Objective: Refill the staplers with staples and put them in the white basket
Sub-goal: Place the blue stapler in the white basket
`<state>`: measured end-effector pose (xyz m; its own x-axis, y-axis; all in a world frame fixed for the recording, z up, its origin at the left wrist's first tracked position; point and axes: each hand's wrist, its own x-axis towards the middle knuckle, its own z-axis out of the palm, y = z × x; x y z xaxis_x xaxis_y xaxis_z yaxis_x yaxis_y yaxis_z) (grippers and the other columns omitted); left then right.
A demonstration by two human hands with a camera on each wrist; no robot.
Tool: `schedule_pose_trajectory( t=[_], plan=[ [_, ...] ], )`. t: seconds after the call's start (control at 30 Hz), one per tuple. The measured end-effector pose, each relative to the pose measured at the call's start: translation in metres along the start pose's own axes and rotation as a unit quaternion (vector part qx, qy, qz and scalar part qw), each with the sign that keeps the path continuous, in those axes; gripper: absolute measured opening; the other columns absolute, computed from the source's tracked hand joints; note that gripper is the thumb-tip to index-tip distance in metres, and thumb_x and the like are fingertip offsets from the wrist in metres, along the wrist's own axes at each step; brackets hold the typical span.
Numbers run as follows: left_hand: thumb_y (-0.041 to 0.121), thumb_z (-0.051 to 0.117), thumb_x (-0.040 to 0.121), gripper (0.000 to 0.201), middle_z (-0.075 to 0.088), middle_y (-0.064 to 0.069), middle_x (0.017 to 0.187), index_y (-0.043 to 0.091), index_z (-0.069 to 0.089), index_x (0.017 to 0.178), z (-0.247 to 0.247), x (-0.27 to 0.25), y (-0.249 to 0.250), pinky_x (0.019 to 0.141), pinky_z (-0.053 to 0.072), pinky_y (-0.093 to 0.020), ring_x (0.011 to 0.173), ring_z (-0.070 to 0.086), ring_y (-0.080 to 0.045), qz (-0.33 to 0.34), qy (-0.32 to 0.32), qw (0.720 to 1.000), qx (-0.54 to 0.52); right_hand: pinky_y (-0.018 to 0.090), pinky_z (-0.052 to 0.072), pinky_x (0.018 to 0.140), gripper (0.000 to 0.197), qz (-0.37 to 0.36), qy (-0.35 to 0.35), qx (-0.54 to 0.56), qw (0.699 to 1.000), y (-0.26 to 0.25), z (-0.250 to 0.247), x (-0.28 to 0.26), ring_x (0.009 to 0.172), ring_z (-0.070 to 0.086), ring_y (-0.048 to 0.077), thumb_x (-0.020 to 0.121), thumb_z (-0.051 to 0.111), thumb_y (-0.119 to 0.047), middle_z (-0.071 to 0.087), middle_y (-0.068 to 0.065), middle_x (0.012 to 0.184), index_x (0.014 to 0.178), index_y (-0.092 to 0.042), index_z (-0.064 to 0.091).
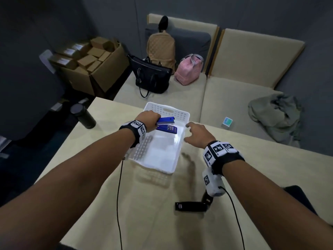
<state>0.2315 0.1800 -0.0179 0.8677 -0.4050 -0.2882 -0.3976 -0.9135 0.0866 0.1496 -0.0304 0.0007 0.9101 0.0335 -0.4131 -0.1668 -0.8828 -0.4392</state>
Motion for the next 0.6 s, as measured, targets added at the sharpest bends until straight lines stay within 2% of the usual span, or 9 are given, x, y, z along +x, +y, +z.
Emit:
schedule_pose_trajectory(
  t=[0.13,0.23,0.33,0.47,0.6],
  plan=[
    [0.012,0.055,0.082,0.017,0.063,-0.015,0.102,0.009,0.064,0.096,0.023,0.045,-0.003,0.072,0.047,-0.036,0.089,0.063,-0.035,0.0,-0.018,1.0,0.005,0.042,0.047,0.102,0.06,0.014,-0.005,0.003,1.0,0.005,0.014,0.02,0.127,0.051,0.026,0.083,0.064,-0.021,0.055,0.012,0.135,0.14,-0.018,0.044],
    [0.009,0.053,0.083,0.019,0.062,-0.015,0.104,0.007,0.065,0.099,0.035,0.072,0.004,0.079,0.05,-0.039,0.093,0.063,-0.036,0.016,-0.003,1.0,0.003,0.041,0.045,0.102,0.056,0.019,-0.005,0.002,1.0,0.012,0.024,0.027,0.127,0.048,0.025,0.086,0.06,-0.018,0.054,0.009,0.134,0.139,-0.019,0.044],
    [0.008,0.052,0.086,0.022,0.061,-0.015,0.106,0.007,0.061,0.106,0.045,0.085,0.011,0.08,0.051,-0.042,0.096,0.063,-0.036,0.011,0.011,1.0,-0.01,0.04,0.046,0.1,0.05,0.017,0.019,0.008,1.0,0.024,0.033,0.024,0.126,0.048,0.023,0.088,0.058,-0.018,0.053,0.005,0.132,0.136,-0.02,0.045],
    [0.007,0.051,0.086,0.028,0.058,-0.016,0.114,0.006,0.053,0.114,0.052,0.079,0.022,0.075,0.05,-0.044,0.101,0.059,-0.035,-0.032,0.036,0.998,-0.036,0.039,0.047,0.095,0.049,0.032,0.004,0.005,0.999,0.046,0.036,0.013,0.122,0.05,0.023,0.086,0.059,-0.018,0.054,0.004,0.128,0.134,-0.021,0.047],
    [0.006,0.052,0.08,0.031,0.056,-0.016,0.11,0.005,0.049,0.111,0.033,0.058,0.049,0.064,0.039,-0.04,0.097,0.055,-0.035,-0.015,0.124,0.992,-0.023,0.038,0.046,0.098,0.047,0.06,-0.047,-0.016,0.997,0.072,0.028,-0.007,0.122,0.05,0.026,0.083,0.06,-0.013,0.057,0.01,0.129,0.129,-0.02,0.052]
  ],
)
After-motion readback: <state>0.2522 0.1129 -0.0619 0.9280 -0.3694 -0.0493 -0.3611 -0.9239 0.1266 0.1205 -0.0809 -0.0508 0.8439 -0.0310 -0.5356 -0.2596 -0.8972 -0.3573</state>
